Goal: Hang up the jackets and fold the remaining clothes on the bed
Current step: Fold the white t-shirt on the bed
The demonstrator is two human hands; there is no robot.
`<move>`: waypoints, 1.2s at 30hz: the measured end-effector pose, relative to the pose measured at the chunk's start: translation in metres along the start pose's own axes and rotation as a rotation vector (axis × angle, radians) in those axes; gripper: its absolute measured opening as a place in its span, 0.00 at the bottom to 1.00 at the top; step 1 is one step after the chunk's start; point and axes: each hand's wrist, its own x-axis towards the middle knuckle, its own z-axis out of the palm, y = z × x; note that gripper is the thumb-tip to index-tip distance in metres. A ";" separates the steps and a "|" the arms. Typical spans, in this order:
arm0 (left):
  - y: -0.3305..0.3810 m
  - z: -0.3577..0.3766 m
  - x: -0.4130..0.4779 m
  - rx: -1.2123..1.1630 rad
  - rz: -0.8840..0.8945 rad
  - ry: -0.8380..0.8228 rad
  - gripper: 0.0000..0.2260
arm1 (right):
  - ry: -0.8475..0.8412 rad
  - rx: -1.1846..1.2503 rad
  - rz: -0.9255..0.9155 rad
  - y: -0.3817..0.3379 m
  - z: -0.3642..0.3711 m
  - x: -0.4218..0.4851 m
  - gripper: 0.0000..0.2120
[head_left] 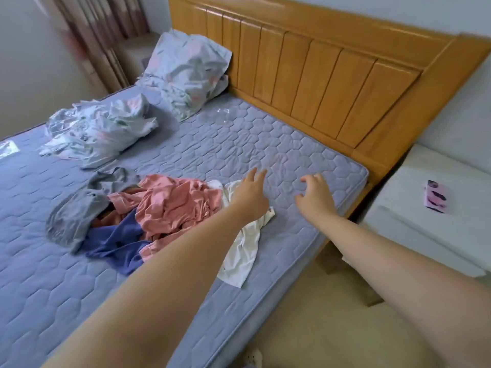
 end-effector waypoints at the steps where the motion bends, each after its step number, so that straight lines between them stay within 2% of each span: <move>1: -0.020 0.004 -0.009 -0.014 -0.045 0.021 0.34 | -0.036 0.001 -0.021 -0.006 0.019 -0.001 0.20; 7: -0.140 0.036 -0.047 -0.116 -0.274 0.093 0.35 | -0.233 -0.037 -0.105 -0.034 0.130 -0.008 0.21; 11: -0.208 0.071 -0.052 -0.073 -0.325 0.098 0.33 | -0.320 -0.033 -0.109 -0.036 0.207 0.000 0.22; 16: -0.274 0.148 -0.034 -0.008 -0.415 -0.038 0.35 | -0.399 -0.057 0.015 0.011 0.307 0.000 0.23; 19: -0.298 0.190 -0.007 0.081 -0.427 -0.142 0.36 | -0.475 -0.194 0.023 0.047 0.348 0.008 0.33; 21: -0.313 0.214 0.021 0.282 -0.393 -0.142 0.33 | -0.507 -0.323 0.072 0.071 0.371 0.025 0.42; 23: -0.331 0.233 0.052 0.461 -0.328 -0.091 0.30 | -0.461 -0.437 0.105 0.087 0.386 0.047 0.49; 25: -0.347 0.249 0.084 0.502 -0.249 -0.024 0.28 | -0.384 -0.532 0.009 0.094 0.402 0.071 0.53; 27: -0.360 0.265 0.112 0.472 -0.209 -0.048 0.28 | -0.358 -0.580 -0.124 0.101 0.420 0.094 0.55; 30: -0.384 0.294 0.135 0.510 -0.213 -0.115 0.30 | -0.466 -0.585 -0.172 0.111 0.452 0.119 0.56; 33: -0.407 0.318 0.143 0.488 -0.121 0.085 0.29 | -0.536 -0.571 -0.187 0.123 0.473 0.136 0.56; 36: -0.423 0.329 0.146 0.467 -0.026 0.256 0.29 | -0.443 -0.561 -0.258 0.133 0.483 0.141 0.51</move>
